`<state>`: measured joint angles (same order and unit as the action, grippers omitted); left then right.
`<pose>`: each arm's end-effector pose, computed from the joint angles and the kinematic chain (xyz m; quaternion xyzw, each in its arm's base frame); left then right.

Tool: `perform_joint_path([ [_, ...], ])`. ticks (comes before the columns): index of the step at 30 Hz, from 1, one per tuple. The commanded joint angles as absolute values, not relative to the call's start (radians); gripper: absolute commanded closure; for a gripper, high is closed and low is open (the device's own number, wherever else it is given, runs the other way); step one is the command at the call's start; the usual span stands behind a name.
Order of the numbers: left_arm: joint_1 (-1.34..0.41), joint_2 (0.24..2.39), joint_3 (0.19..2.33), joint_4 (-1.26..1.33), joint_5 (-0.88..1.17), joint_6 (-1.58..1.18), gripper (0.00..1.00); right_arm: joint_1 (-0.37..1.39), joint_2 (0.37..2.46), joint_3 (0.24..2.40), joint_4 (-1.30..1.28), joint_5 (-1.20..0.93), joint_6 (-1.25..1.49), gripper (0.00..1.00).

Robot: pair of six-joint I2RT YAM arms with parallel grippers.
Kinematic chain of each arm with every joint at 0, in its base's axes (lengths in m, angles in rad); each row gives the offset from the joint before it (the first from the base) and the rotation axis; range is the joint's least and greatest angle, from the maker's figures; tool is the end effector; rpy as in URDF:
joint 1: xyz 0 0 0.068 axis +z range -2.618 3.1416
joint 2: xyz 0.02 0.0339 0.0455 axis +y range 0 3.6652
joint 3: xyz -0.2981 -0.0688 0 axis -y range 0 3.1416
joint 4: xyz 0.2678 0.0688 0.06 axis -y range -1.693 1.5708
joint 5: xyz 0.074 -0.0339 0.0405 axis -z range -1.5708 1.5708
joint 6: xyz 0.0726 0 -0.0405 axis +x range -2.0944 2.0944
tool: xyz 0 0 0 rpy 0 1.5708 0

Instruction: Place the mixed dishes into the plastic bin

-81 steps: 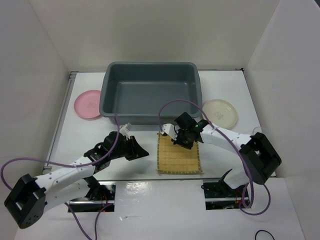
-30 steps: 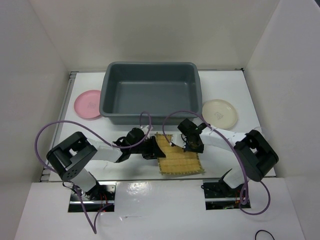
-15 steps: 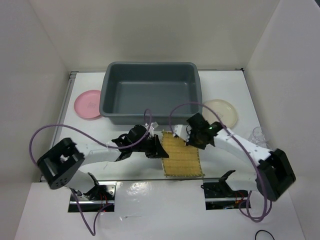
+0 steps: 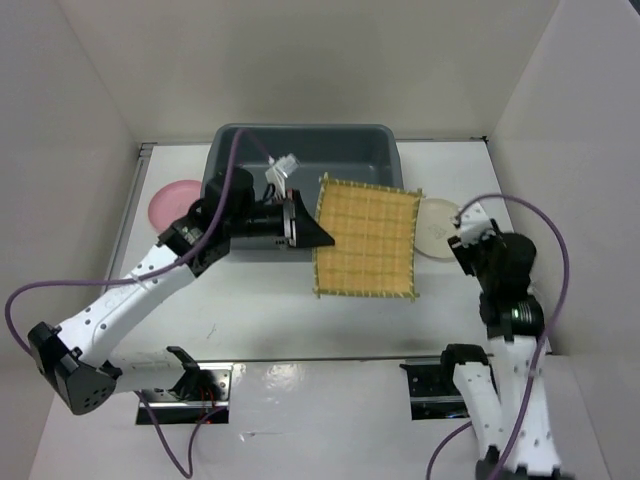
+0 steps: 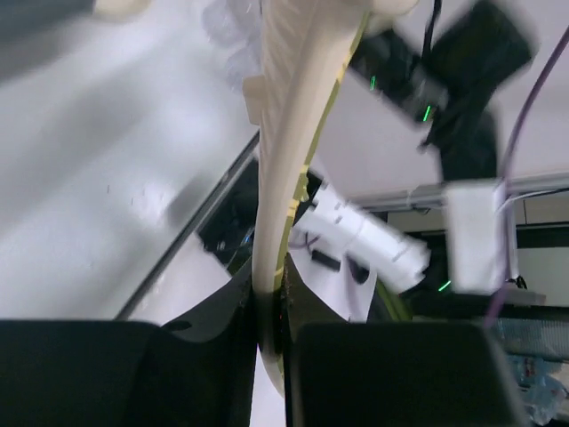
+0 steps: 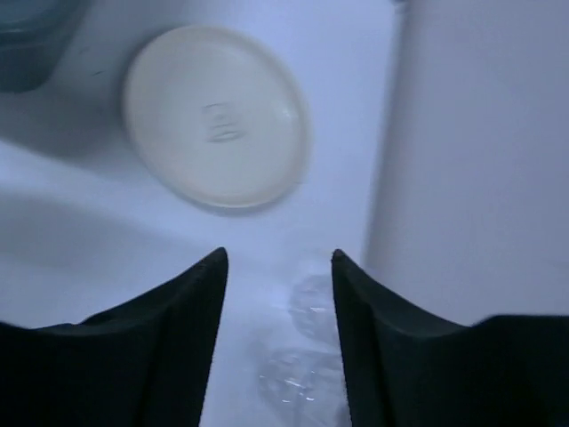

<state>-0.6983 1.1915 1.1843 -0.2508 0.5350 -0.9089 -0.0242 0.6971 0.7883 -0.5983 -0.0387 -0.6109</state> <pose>0.2135 -0.2275 0.4137 0.0801 0.7767 -0.5690 0.2578 0.1808 -0.0016 0.3179 -0.2586 0.8221 -0.1425 0.4869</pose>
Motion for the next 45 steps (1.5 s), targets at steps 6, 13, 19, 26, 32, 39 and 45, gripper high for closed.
perform_joint_path([
  [6, -0.381, 1.466, 1.589, -0.302, 0.77, -0.801, 1.0, -0.27, 0.056, 0.736, -0.699, -0.299, -0.981, 0.01],
  [13, -0.288, 1.811, 1.764, -0.302, 0.801, -0.788, 1.0, -0.261, 0.066, 0.79, -0.702, -0.206, -0.688, 0.01],
  [19, -0.279, 1.992, 1.874, -0.268, 0.802, -0.818, 1.0, -0.252, 0.066, 0.658, -0.571, -0.026, -0.538, 0.01],
  [26, -0.279, 2.172, 1.921, -0.218, 0.786, -0.836, 1.0, -0.252, 0.066, 0.588, -0.528, 0.084, -0.502, 0.01],
  [32, -0.279, 2.289, 1.931, -0.169, 0.758, -0.856, 1.0, -0.252, 0.066, 0.588, -0.518, 0.103, -0.492, 0.01],
  [39, -0.279, 2.393, 2.026, -0.187, 0.736, -0.856, 1.0, -0.242, 0.066, 0.578, -0.518, 0.112, -0.492, 0.01],
  [45, -0.269, 2.493, 2.17, -0.305, 0.727, -0.809, 0.7, -0.233, 0.075, 0.578, -0.509, 0.121, -0.483, 0.01],
])
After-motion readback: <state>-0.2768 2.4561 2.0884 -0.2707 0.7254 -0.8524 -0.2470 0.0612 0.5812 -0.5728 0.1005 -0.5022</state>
